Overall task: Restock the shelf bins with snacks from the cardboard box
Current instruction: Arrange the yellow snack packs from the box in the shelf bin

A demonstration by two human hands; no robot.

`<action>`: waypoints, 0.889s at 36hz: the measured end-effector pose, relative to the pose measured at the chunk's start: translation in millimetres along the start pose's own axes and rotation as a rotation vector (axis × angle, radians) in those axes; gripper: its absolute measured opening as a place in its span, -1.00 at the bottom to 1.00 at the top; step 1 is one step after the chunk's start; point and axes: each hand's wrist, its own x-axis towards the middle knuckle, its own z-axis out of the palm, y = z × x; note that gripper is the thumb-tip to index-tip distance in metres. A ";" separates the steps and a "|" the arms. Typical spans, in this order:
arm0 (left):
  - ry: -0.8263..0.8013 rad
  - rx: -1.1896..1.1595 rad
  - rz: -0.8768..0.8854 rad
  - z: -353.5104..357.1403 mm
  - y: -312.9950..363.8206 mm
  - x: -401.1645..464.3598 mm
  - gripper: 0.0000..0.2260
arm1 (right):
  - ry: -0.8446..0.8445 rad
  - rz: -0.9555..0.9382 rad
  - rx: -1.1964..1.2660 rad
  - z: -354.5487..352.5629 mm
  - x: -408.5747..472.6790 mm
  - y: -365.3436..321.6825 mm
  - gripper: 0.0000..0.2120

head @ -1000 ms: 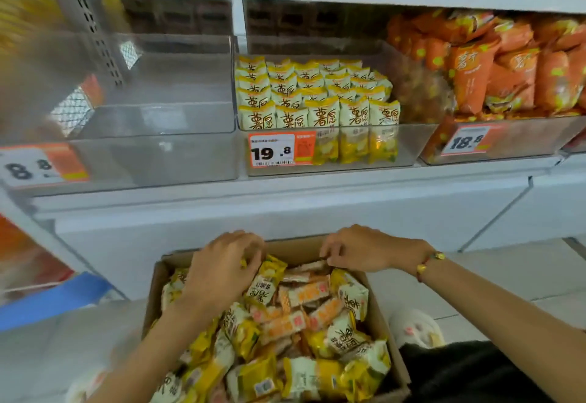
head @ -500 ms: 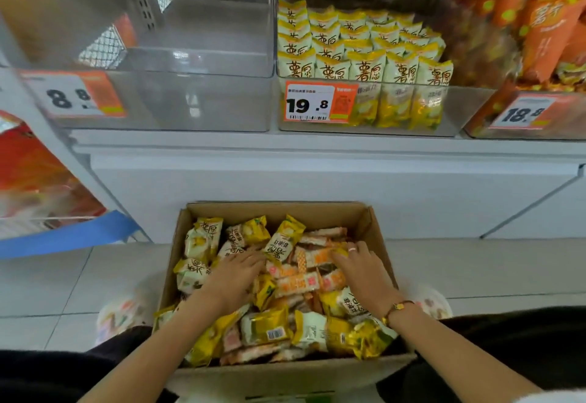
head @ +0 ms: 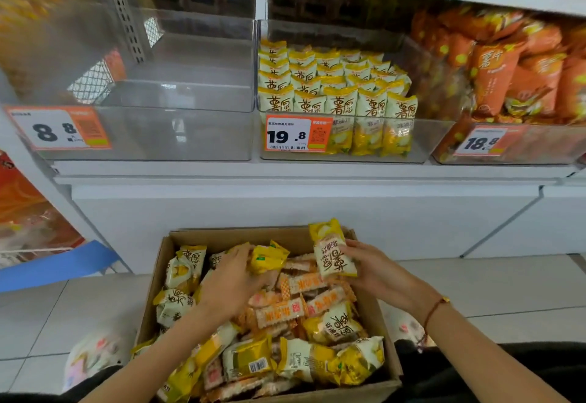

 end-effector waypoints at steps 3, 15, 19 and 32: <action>-0.054 -0.639 -0.219 -16.9 41.5 6.7 -0.55 | -0.096 -0.056 0.213 11.5 -16.3 -16.5 -0.55; -0.219 -1.012 -0.076 -57.2 127.1 20.8 -0.59 | 0.009 -0.345 -0.026 45.9 -50.9 -96.7 -0.65; -0.260 -0.905 0.078 -79.4 151.6 35.7 -0.58 | 0.123 -0.391 0.000 32.7 -63.0 -136.5 -0.73; 0.015 -1.062 0.080 -126.5 232.8 111.1 -0.67 | 0.364 -0.508 -0.131 -42.1 -95.8 -233.8 -0.57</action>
